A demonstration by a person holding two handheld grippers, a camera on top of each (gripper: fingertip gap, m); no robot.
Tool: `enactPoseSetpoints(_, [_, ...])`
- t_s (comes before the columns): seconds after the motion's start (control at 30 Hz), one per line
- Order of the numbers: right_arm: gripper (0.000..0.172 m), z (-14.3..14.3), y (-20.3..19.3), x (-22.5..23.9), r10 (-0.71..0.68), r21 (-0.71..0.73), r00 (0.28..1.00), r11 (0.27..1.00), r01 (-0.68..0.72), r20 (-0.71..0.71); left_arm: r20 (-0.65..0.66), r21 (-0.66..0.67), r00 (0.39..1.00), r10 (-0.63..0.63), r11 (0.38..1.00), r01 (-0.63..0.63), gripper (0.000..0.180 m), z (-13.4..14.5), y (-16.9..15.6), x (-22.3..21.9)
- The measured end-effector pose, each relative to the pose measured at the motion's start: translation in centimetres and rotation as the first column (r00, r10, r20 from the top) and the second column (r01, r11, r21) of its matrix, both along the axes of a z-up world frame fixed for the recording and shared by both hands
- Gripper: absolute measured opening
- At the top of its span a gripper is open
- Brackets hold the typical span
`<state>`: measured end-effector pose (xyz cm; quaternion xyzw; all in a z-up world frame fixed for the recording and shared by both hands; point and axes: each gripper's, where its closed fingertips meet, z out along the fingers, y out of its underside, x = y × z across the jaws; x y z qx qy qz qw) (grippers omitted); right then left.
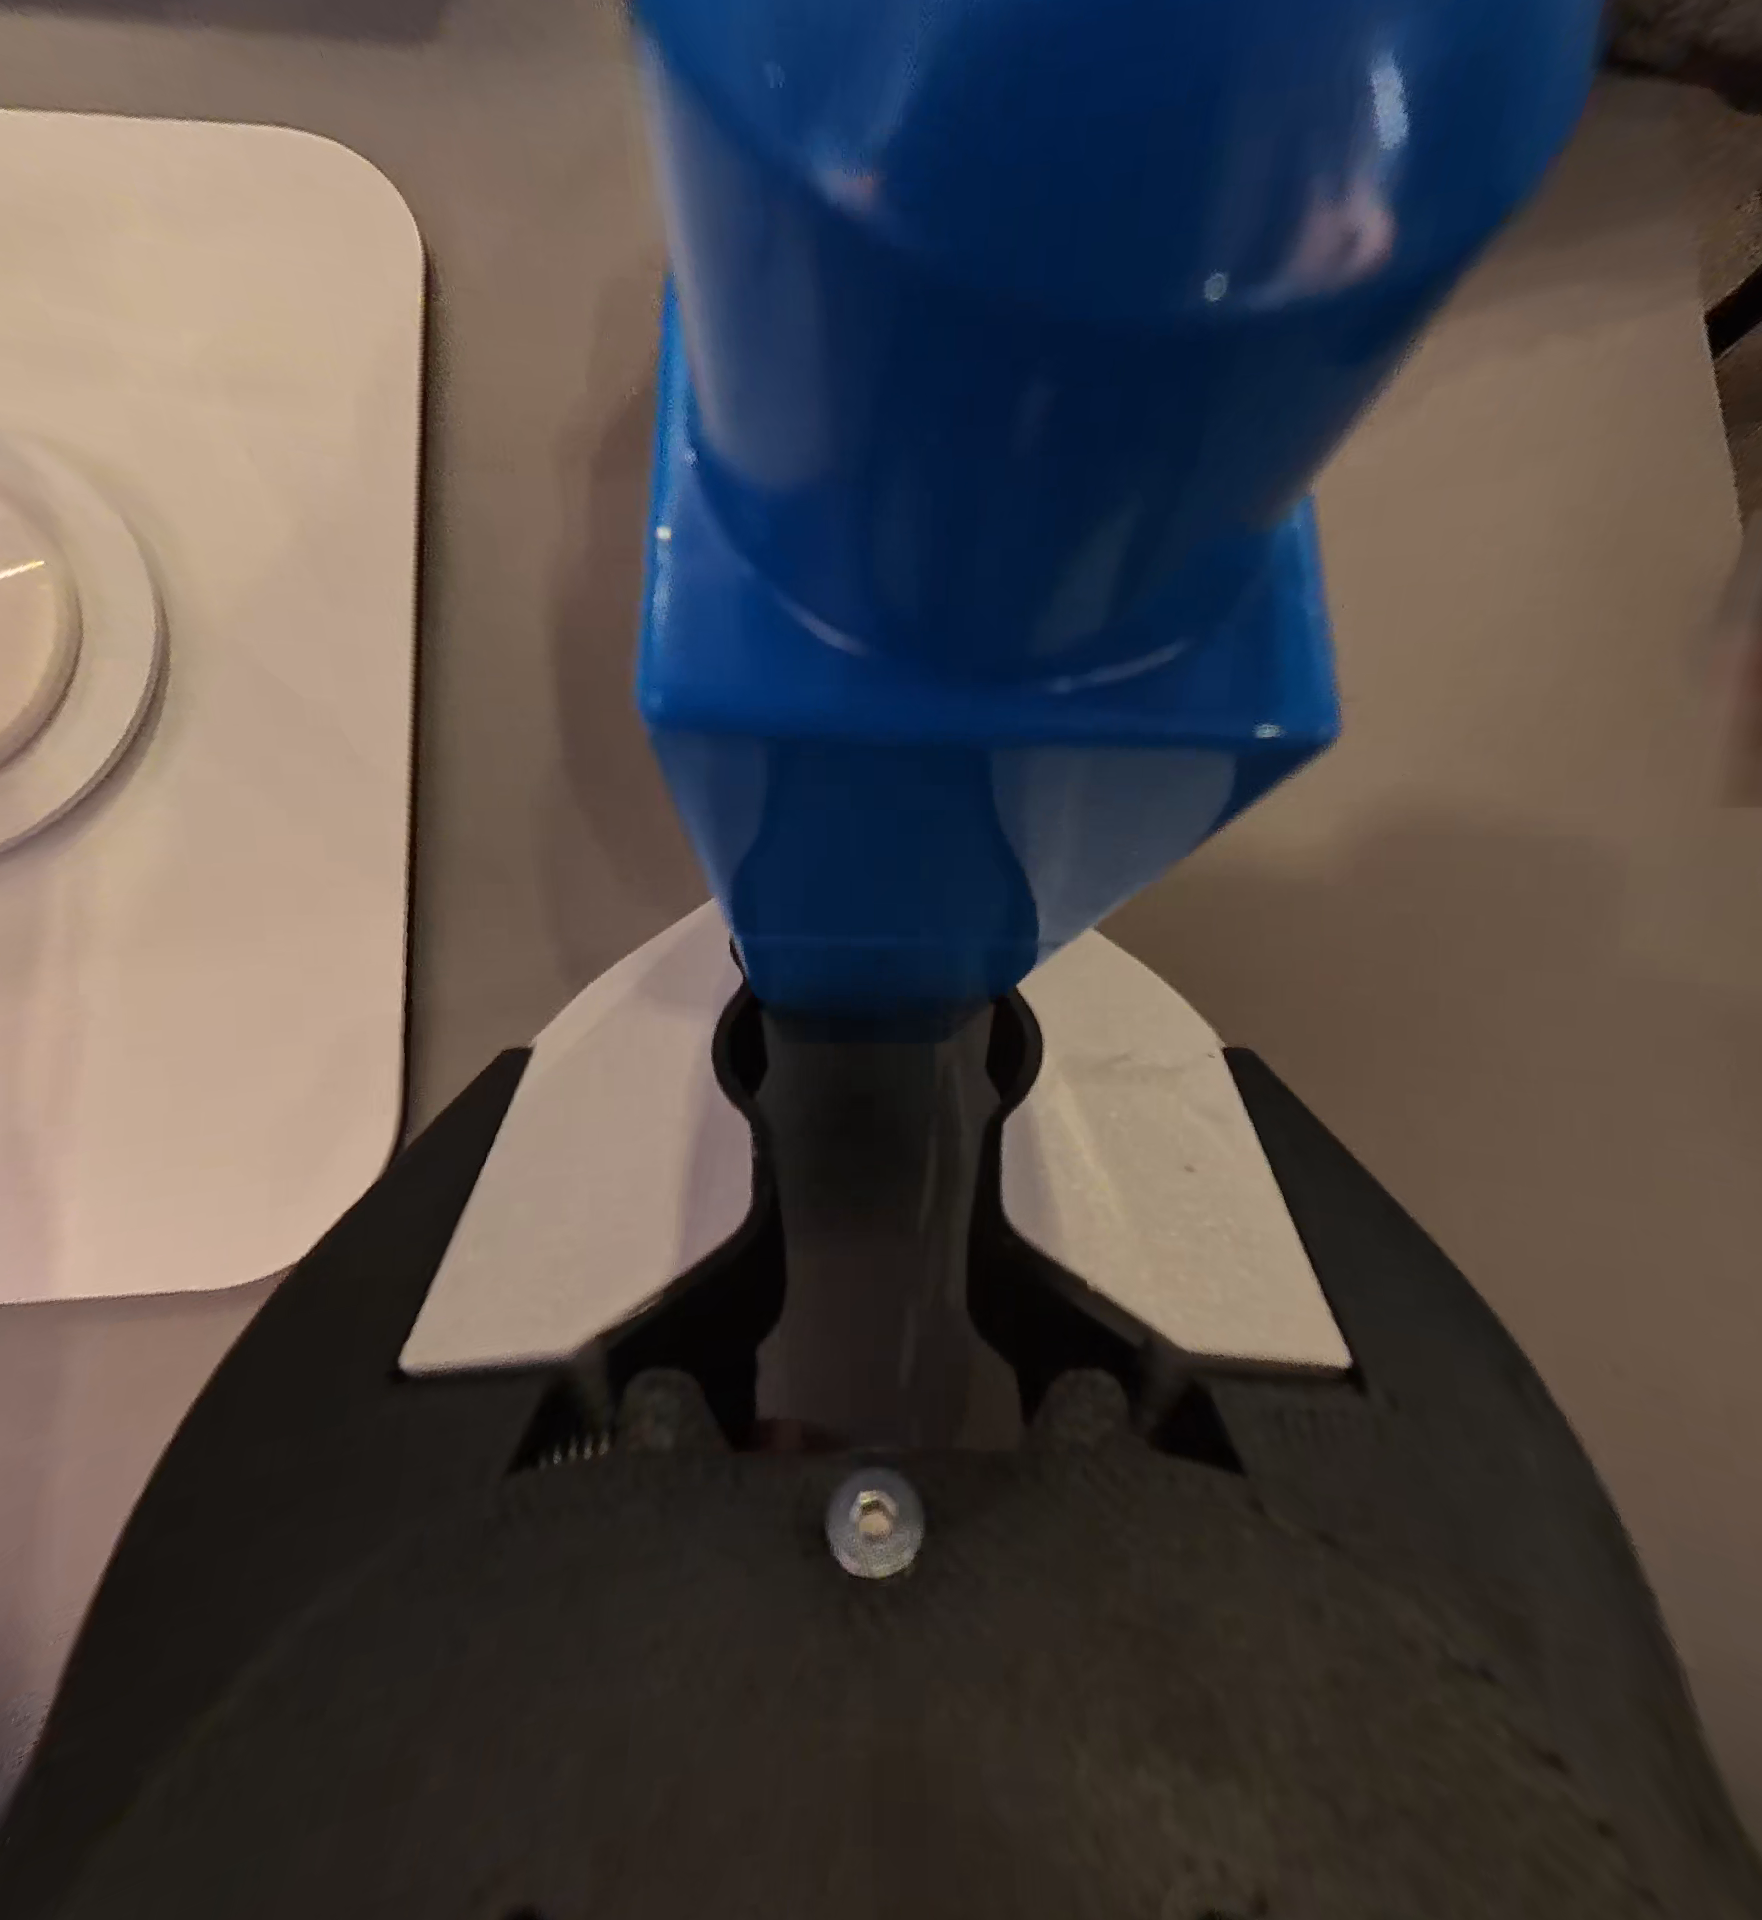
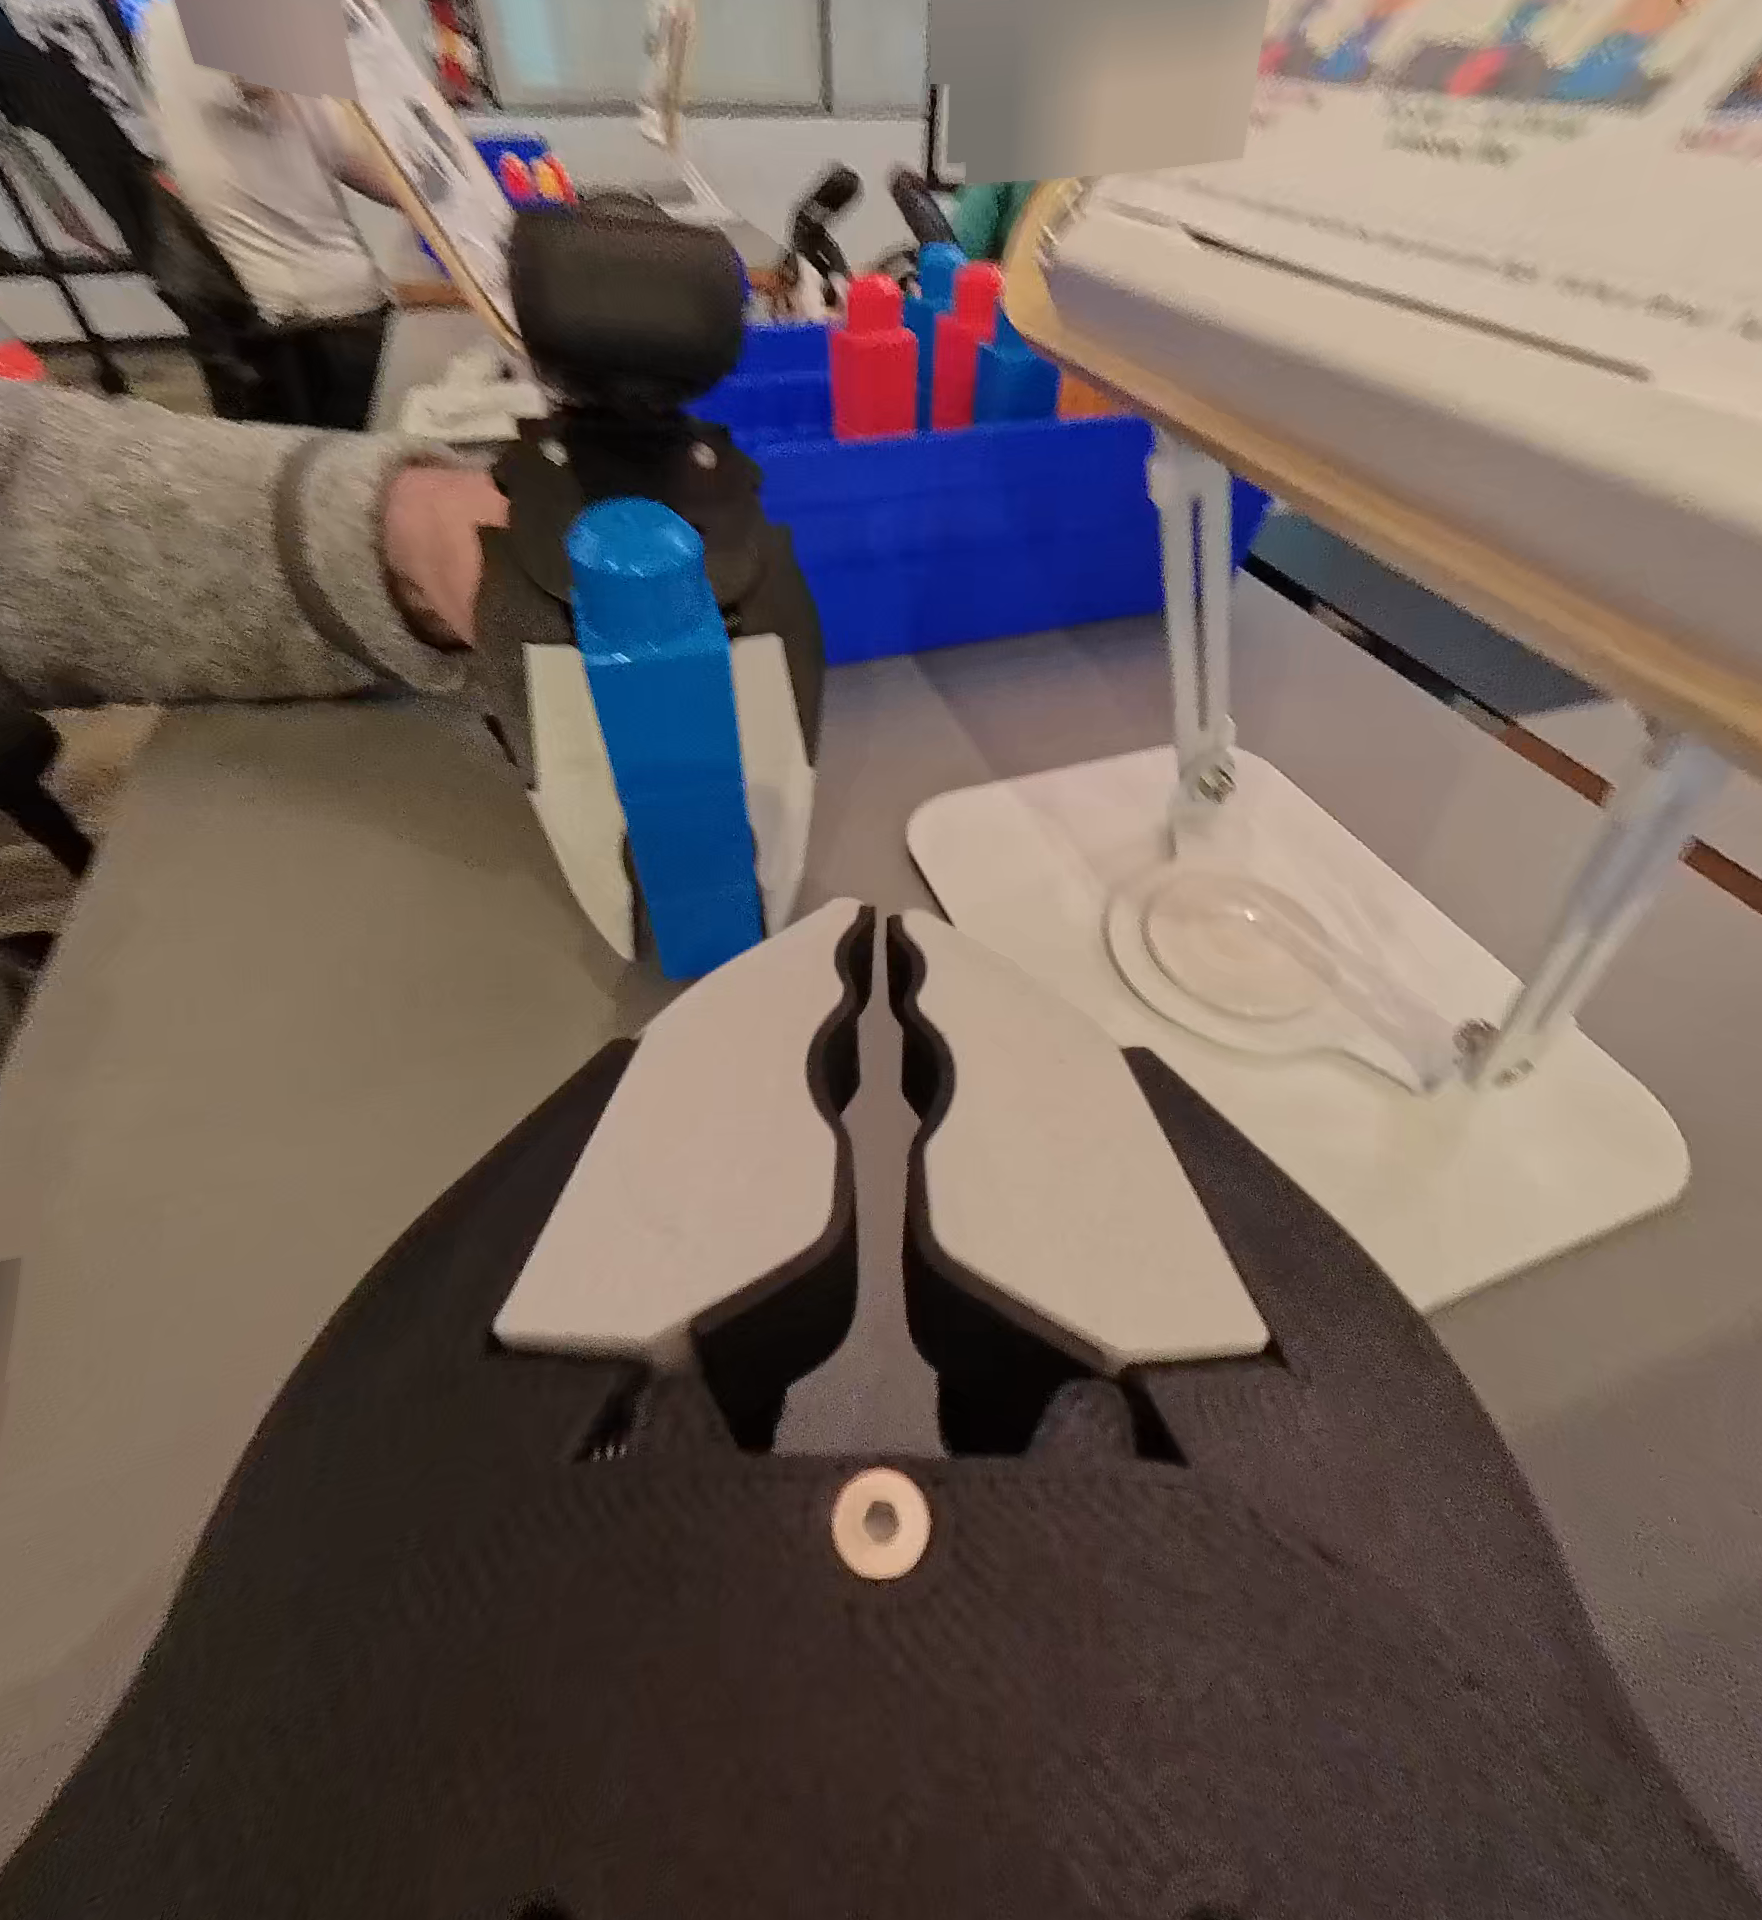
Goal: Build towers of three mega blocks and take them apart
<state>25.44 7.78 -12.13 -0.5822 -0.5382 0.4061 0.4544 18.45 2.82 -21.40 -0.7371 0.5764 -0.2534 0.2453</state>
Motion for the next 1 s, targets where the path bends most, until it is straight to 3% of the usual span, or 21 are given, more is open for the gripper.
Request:
enactPoseSetpoints(0.17, [0.032,1.4,-2.8,-1.7,0.114,0.001,0.993,0.993,-0.114,-0.037,-0.084,-0.069,0.994,-0.065,0.996,0.060,0.040,0.4,-1.1,0.2])
enactPoseSetpoints(0.23, [0.038,1.4,-3.6,-2.6,0.134,-0.008,0.991,0.991,-0.134,-0.024,-0.119,-0.043,0.991,-0.056,0.998,0.051,0.039,0.3,-0.7,0.3])
enactPoseSetpoints(0.3, [0.055,1.1,-4.0,-3.6,0.138,-0.022,0.990,0.990,-0.138,-0.002,-0.142,-0.029,0.988,-0.067,0.998,0.064,0.039,-0.1,-0.7,0.5])
enactPoseSetpoints(0.4, [0.060,0.7,-4.9,-4.9,0.175,-0.043,0.984,0.984,-0.174,0.019,-0.170,-0.034,0.982,-0.084,0.996,0.079,0.040,-0.6,-1.1,0.8])
enactPoseSetpoints(0.53, [0.053,-0.2,-5.8,-6.3,0.214,-0.054,0.975,0.976,-0.211,0.064,-0.169,-0.032,0.982,-0.088,0.996,0.084,0.040,-0.4,-1.2,1.1])
enactPoseSetpoints(0.6, [0.036,-0.3,-6.0,-6.6,0.221,-0.050,0.973,0.975,-0.218,0.067,-0.170,-0.031,0.981,-0.093,0.996,0.089,0.040,-0.4,-1.3,1.2])
enactPoseSetpoints(1.0, [0.036,0.4,-5.8,-6.4,0.223,-0.084,0.975,0.972,-0.221,0.011,-0.117,-0.051,0.988,-0.096,0.995,0.091,0.039,0.4,-1.6,1.4])
